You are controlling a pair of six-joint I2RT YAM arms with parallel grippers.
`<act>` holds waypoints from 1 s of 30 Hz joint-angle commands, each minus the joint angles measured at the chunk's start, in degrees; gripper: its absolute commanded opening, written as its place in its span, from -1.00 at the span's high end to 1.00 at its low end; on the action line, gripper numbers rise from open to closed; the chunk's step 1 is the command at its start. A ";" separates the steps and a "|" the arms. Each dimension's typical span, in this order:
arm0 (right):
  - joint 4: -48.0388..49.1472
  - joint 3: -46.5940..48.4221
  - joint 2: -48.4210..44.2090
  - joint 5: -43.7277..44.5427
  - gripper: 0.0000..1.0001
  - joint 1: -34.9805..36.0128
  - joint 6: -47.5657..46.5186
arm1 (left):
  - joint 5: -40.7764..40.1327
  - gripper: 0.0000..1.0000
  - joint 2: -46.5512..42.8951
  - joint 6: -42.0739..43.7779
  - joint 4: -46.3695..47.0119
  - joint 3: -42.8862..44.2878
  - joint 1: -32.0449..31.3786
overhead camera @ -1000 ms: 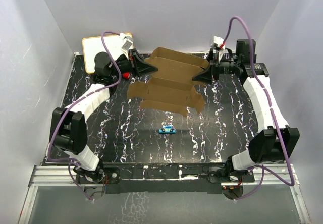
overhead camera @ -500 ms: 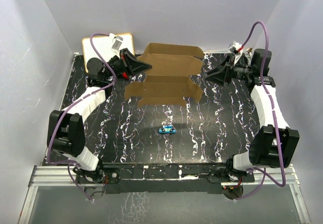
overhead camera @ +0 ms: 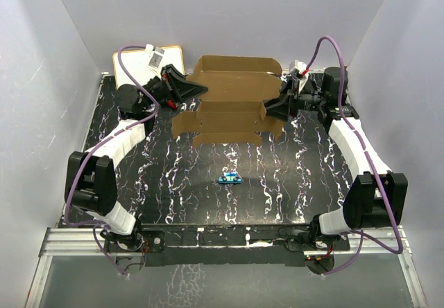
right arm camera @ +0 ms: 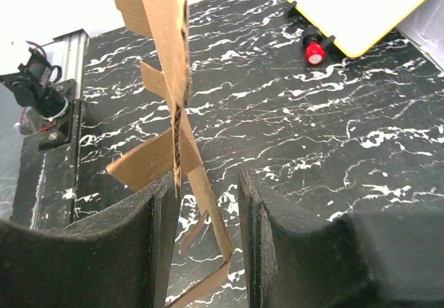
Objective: Fold the paper box
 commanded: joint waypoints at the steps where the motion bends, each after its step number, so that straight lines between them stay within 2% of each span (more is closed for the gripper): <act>1: 5.71 0.92 0.00 -3.64 0.14 2.11 0.52 | -1.01 1.00 -1.28 -2.38 5.35 -0.26 -0.02; 6: 6.47 1.29 -0.07 -6.21 0.09 2.81 1.58 | -1.05 1.00 -1.29 -2.15 5.06 -0.31 0.00; 10: 9.40 1.33 0.42 -3.74 0.10 3.22 5.23 | -0.97 1.00 -0.47 -4.44 7.69 -0.17 0.00; 13: 13.98 0.84 1.19 -4.62 0.35 3.21 9.86 | -0.80 1.00 0.44 -7.35 10.82 0.04 -0.08; 16: 21.82 -0.94 1.25 -6.96 0.44 3.29 16.61 | -0.75 1.00 1.17 -9.54 13.11 -0.04 -0.08; 19: 27.22 -2.61 1.11 -7.61 0.42 3.38 21.15 | -0.87 1.00 1.59 -10.21 13.93 -0.26 -0.09; 23: 27.89 -2.77 1.28 -6.27 0.29 3.38 21.75 | -0.97 1.00 2.09 -11.44 15.26 -0.01 -0.08; 27: 30.68 -2.58 1.93 -6.20 0.29 3.46 24.11 | -1.04 1.00 2.56 -12.71 16.69 0.11 -0.08; 30: 38.17 -3.62 2.24 -7.03 0.48 3.42 29.07 | -1.13 1.00 3.11 -13.34 17.26 0.00 -0.09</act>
